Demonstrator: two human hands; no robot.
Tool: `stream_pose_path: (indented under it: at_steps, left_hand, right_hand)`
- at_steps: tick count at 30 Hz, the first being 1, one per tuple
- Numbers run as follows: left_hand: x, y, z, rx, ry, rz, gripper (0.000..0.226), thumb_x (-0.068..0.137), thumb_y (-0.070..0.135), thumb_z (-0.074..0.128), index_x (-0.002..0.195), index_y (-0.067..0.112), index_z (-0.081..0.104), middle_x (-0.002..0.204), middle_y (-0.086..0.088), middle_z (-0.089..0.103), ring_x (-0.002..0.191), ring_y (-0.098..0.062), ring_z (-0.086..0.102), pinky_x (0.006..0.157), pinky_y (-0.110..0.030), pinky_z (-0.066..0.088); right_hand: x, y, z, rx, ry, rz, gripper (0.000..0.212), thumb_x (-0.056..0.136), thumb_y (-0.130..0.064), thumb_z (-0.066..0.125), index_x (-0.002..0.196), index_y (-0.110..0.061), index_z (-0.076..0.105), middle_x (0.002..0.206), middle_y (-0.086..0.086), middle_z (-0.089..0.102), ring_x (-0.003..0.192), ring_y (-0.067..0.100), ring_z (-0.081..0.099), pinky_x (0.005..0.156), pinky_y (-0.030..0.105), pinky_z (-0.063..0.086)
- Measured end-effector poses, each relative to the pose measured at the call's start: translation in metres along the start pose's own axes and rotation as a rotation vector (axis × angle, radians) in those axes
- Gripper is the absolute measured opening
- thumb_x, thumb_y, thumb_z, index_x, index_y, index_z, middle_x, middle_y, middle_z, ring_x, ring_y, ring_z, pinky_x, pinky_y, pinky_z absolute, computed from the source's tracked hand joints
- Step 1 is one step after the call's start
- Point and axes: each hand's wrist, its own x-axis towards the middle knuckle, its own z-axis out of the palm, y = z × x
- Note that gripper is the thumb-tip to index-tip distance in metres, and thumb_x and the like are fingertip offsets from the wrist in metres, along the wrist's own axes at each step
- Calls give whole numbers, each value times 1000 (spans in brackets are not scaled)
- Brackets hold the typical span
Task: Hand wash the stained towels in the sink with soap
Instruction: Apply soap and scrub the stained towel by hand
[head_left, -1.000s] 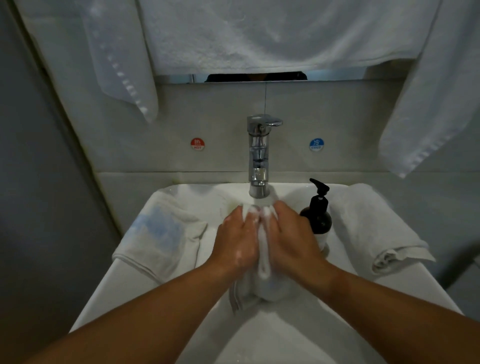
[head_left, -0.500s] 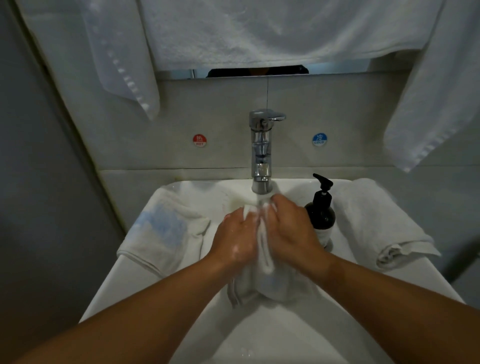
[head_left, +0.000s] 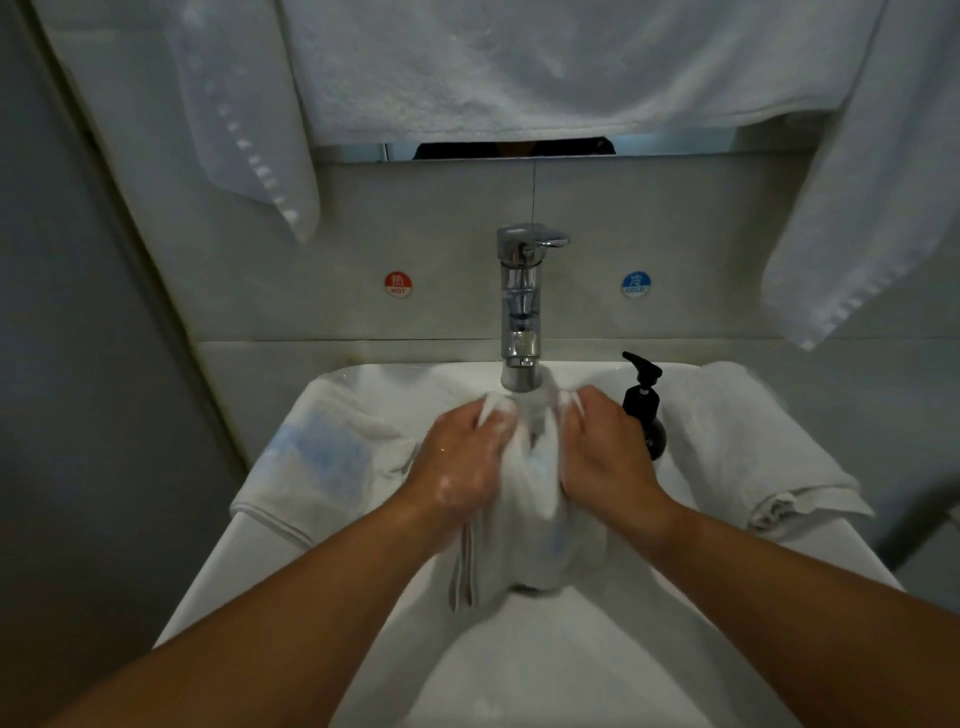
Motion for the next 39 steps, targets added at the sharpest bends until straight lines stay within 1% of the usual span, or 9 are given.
stream_pose_path:
  at_steps: [4, 9, 12, 15, 19, 24, 29, 34, 39]
  left_hand:
    - [13, -13, -18, -63, 122, -143, 35, 99, 46, 55, 91, 17, 73, 95, -6, 76, 101, -30, 70, 97, -52, 54]
    - [9, -25, -28, -60, -152, -442, 83, 52, 78, 79, 113, 22, 74, 107, 2, 77, 104, -23, 71, 100, -45, 53]
    - [9, -28, -28, -29, -295, -455, 69, 63, 56, 84, 116, 12, 74, 107, -3, 78, 105, -24, 72, 103, -44, 52]
    - [14, -30, -27, -99, -201, -374, 40, 89, 39, 73, 112, 6, 73, 104, -8, 78, 103, -28, 73, 102, -46, 53]
    - [18, -35, -23, -77, -17, -250, 42, 89, 54, 66, 109, 18, 75, 102, -1, 78, 101, -24, 73, 99, -50, 55]
    - [18, -14, -27, -7, 233, -96, 40, 93, 60, 56, 90, 24, 75, 91, 3, 76, 92, -19, 71, 88, -42, 58]
    - [-10, 2, 1, 252, 87, 172, 44, 98, 54, 48, 76, 19, 62, 72, 4, 66, 69, -12, 62, 68, -34, 48]
    - [-1, -9, 0, 342, 209, 159, 49, 101, 52, 35, 94, 15, 67, 93, -8, 72, 94, -30, 68, 86, -44, 53]
    - [-11, 5, 10, 332, 120, 246, 47, 97, 55, 36, 83, 19, 62, 79, 1, 66, 77, -20, 64, 70, -33, 48]
  right_hand:
    - [-2, 4, -2, 193, -51, 59, 41, 107, -37, 41, 72, -16, 46, 69, -4, 50, 64, 11, 47, 58, 29, 32]
    - [0, 6, 11, 432, -7, 277, 40, 107, -35, 45, 82, -6, 56, 76, 5, 56, 74, 17, 54, 69, 37, 46]
    - [1, 11, 9, 497, -139, 413, 36, 101, -39, 55, 99, -6, 68, 93, 7, 72, 87, 24, 68, 87, 44, 55]
    - [-5, 19, 8, 511, -392, 553, 55, 73, -59, 74, 109, -18, 75, 97, 1, 78, 91, 25, 74, 93, 44, 57]
    - [-10, 16, 3, 646, -590, 547, 48, 78, -48, 77, 113, -16, 74, 102, 5, 78, 96, 28, 75, 95, 44, 56]
    - [-4, -8, -9, 823, -351, 307, 12, 99, -18, 63, 106, -14, 72, 92, 5, 79, 82, 19, 76, 68, 30, 60]
    - [-6, -8, -9, 464, -36, 114, 23, 103, -36, 55, 100, -18, 68, 92, -1, 74, 89, 15, 70, 84, 37, 56]
    - [-21, -18, 0, 178, -141, -147, 28, 103, -42, 49, 93, -20, 62, 86, -4, 69, 81, 13, 67, 75, 37, 55]
    - [-4, -14, -2, 133, -47, -42, 24, 106, -32, 43, 92, -22, 58, 84, -5, 64, 84, 18, 64, 74, 29, 44]
